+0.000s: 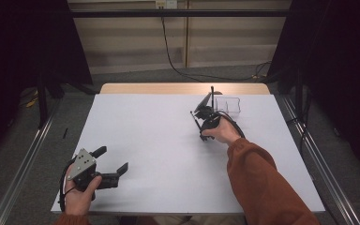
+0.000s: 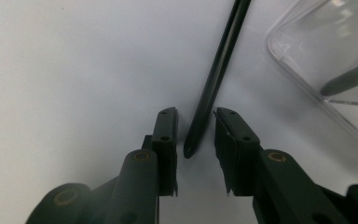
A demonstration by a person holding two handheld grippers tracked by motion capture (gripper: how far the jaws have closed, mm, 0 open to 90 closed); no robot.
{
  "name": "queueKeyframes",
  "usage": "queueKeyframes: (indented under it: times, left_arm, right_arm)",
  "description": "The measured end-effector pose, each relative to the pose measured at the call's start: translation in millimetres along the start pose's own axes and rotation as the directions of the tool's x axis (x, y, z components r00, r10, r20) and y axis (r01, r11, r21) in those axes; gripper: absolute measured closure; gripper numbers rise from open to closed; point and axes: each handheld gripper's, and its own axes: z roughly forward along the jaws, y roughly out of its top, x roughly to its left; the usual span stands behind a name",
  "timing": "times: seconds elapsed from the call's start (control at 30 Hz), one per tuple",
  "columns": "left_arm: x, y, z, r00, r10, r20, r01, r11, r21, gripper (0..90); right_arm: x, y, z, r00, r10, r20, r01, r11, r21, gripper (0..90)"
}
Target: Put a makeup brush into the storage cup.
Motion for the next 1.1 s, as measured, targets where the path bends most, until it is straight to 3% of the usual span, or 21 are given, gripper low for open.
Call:
queueKeyframes:
  times: [0.53, 1.1]
  left_arm:
    - [0.1, -0.1, 0.0, 1.0, 0.001, 0.001, -0.001, 1.0, 0.003, 2.4]
    - [0.6, -0.2, 0.1, 1.0, 0.0, 0.001, 0.0, 1.0, 0.005, 2.4]
  right_arm:
    - [4.7, 6.8, 1.0, 0.9991, 0.018, 0.04, -0.02, 0.999, 0.049, 72.1]
    - [3.1, 8.2, 1.0, 0.9987, 0.039, 0.031, -0.041, 0.997, 0.065, 84.1]
